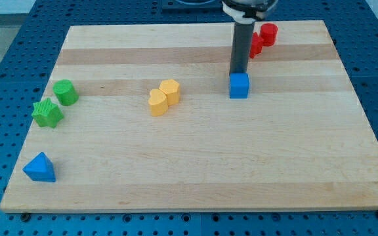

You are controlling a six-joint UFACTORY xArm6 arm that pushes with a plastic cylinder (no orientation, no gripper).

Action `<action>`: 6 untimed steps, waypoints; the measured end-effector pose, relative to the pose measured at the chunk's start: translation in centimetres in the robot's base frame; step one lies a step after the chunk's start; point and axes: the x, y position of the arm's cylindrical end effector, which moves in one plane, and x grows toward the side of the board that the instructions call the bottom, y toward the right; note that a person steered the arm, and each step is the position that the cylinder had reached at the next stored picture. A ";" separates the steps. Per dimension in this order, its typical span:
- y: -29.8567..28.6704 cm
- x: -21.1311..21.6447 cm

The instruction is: Push the blue cube towards the bottom center

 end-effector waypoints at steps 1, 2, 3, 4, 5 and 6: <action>-0.8 3.7; -1.9 5.4; -1.9 5.4; -1.9 6.0; -1.9 6.1; -1.9 6.1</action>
